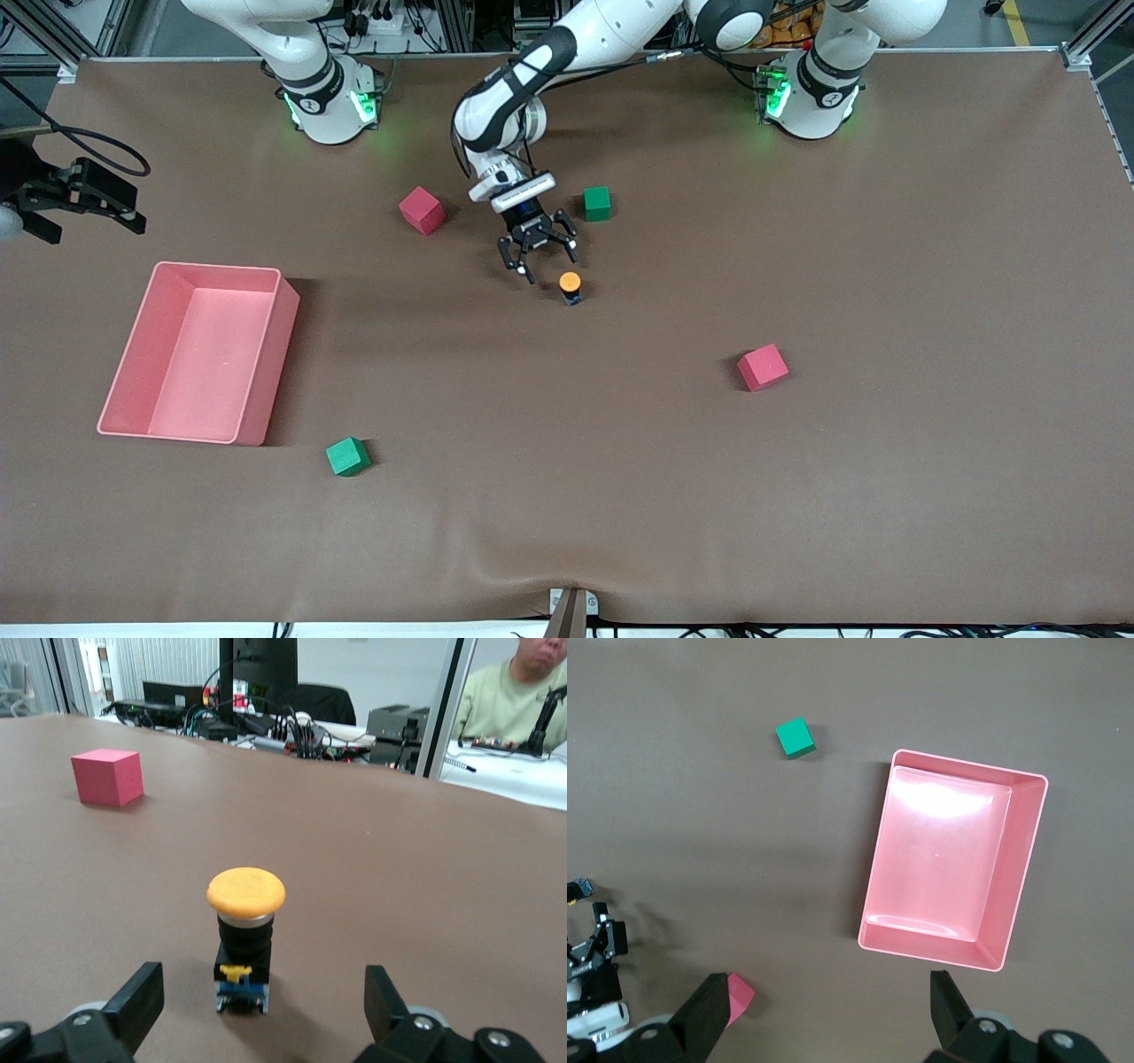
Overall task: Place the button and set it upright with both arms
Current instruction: 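Lower the button upright onto the table and open the left gripper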
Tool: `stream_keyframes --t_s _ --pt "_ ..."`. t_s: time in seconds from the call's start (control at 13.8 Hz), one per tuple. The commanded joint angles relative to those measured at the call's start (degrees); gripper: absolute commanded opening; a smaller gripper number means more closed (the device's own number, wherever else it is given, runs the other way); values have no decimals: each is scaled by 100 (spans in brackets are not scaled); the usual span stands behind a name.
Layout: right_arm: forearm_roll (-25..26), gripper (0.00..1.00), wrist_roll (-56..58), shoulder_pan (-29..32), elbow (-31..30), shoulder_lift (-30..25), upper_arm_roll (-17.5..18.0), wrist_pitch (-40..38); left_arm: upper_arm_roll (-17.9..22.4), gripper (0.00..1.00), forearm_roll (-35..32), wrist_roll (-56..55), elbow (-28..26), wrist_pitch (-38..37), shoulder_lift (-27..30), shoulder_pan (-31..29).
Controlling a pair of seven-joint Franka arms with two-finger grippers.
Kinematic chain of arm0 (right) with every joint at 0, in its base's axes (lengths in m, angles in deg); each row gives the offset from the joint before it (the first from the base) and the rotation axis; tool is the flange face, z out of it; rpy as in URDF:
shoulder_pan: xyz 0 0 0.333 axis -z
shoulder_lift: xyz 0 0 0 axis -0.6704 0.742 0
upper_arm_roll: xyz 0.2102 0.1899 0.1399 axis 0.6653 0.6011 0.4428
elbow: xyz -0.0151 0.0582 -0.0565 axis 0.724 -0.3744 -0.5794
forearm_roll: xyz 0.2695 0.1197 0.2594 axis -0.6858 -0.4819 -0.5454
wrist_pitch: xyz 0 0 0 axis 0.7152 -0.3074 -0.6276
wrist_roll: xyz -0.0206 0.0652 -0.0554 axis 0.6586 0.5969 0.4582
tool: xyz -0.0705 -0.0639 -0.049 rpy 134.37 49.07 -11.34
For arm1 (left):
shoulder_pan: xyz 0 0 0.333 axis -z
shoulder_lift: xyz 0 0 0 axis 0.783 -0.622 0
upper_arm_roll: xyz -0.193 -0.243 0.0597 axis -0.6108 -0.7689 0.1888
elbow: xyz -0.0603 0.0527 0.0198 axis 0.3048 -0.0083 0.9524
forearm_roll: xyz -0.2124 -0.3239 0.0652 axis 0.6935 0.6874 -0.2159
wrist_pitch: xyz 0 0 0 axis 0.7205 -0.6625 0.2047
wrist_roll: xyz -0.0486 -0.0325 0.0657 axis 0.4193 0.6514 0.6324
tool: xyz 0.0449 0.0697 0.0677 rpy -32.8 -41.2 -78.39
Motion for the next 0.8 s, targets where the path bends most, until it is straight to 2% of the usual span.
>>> stream_keyframes --t_s 0.0,0.15,0.36,0.51,0.73 --pt "-83 100 37 25 17 -6 -5 -18 -251 100 340 506 -3 -62 365 -65" --pt "-83 100 37 25 17 -6 -5 -9 -261 100 789 1156 -3 -45 664 -170" --pt "-83 100 37 17 17 -6 -5 -9 -323 100 921 1842 23 112 945 -477" --pt "-83 100 37 17 26 -6 -5 0 -305 100 1386 2657 15 253 1279 -688" --pt "-83 100 37 -1 26 -6 -5 0 -323 100 1721 3819 -12 263 1640 -1057"
